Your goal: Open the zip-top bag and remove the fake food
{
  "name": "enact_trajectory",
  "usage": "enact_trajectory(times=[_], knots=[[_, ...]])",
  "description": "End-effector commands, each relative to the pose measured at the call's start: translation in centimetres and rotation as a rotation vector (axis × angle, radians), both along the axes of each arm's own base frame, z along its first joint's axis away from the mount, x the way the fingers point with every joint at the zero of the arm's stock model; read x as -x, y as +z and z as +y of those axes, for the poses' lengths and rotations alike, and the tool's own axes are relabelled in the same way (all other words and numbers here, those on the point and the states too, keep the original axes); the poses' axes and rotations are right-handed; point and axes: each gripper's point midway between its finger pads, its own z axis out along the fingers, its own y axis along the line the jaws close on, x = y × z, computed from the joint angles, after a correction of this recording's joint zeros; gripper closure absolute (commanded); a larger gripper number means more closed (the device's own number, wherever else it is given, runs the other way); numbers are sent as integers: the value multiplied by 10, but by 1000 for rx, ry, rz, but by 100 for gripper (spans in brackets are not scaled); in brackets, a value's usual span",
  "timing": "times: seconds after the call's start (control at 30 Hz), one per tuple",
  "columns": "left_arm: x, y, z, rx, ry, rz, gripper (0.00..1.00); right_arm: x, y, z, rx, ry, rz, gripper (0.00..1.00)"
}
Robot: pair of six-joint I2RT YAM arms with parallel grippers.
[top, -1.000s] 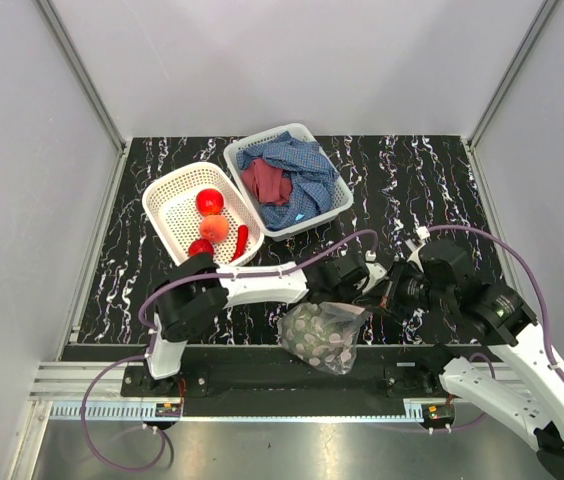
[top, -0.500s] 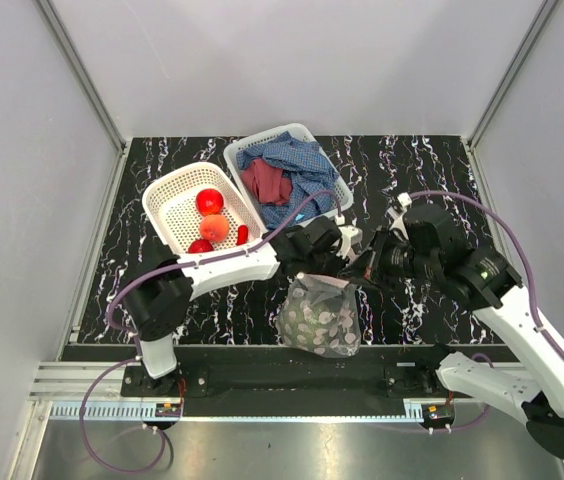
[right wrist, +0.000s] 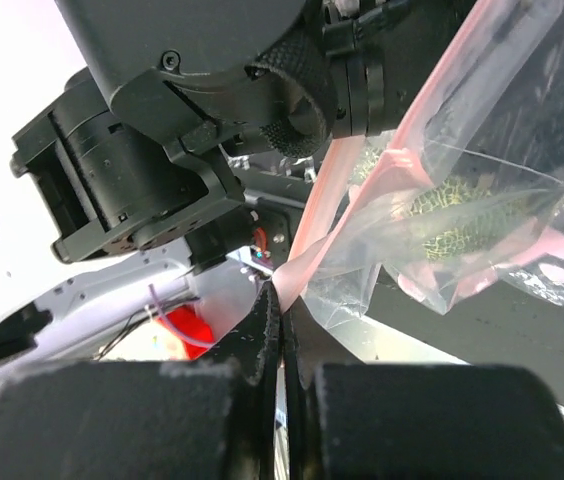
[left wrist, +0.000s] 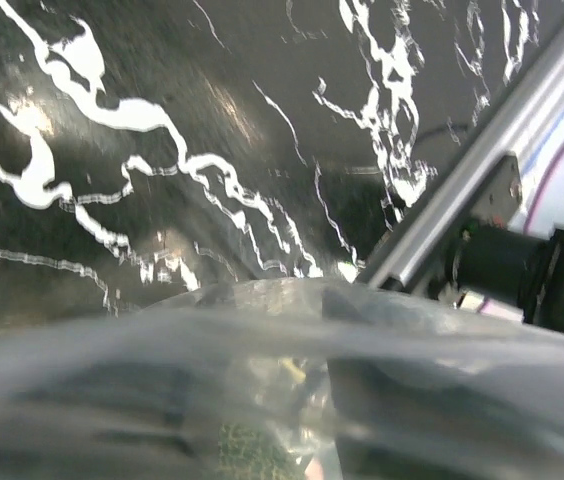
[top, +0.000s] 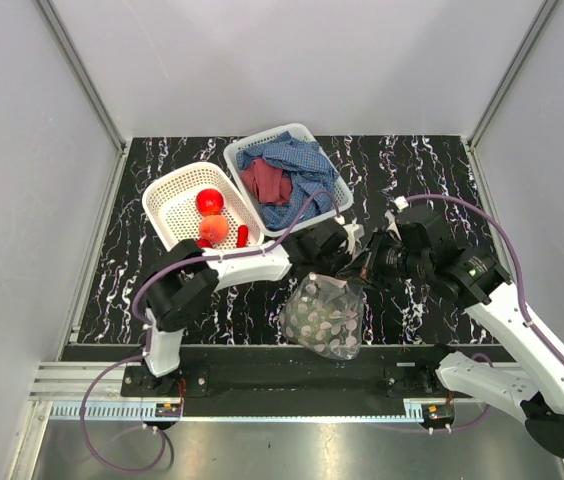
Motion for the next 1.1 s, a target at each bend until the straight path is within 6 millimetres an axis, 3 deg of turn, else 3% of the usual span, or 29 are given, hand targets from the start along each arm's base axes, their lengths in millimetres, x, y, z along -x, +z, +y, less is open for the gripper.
enact_trajectory(times=[0.0, 0.03, 0.13, 0.33, 0.53, 0.67, 0.77, 0.8, 0.87, 0.9, 0.97, 1.07], knots=[[-32, -35, 2, -101, 181, 9, 62, 16, 36, 10, -147, 59, -44, 100], [-32, -45, 4, -124, 188, 21, 67, 16, 36, 9, -147, 55, -43, 100], [-24, -59, 7, -164, 185, 36, 69, 16, 34, 8, -143, 47, -41, 100], [-17, -67, 7, -153, 165, 49, 72, 15, 29, 7, -134, 39, -34, 100], [-28, -52, 1, -94, 185, 2, 99, 18, 30, 4, -141, 30, -35, 100], [-33, -39, -3, -63, 183, -18, 100, 19, 30, 2, -144, 22, -33, 100], [-41, -21, 7, -79, 195, -67, 100, 20, 28, 0, -140, 16, -35, 100], [-47, -6, 13, -72, 205, -87, 100, 20, 28, 0, -137, 17, -39, 100], [-50, 4, 29, -109, 209, -109, 100, 19, 28, -1, -130, 20, -52, 100], [-57, 27, 35, -91, 224, -143, 100, 18, 27, -2, -120, 22, -66, 100], [-57, 39, 52, -143, 208, -174, 100, 15, 31, -2, -112, 25, -92, 100], [-57, 76, 66, -140, 182, -240, 100, 8, 38, -4, -89, 17, -144, 100]])
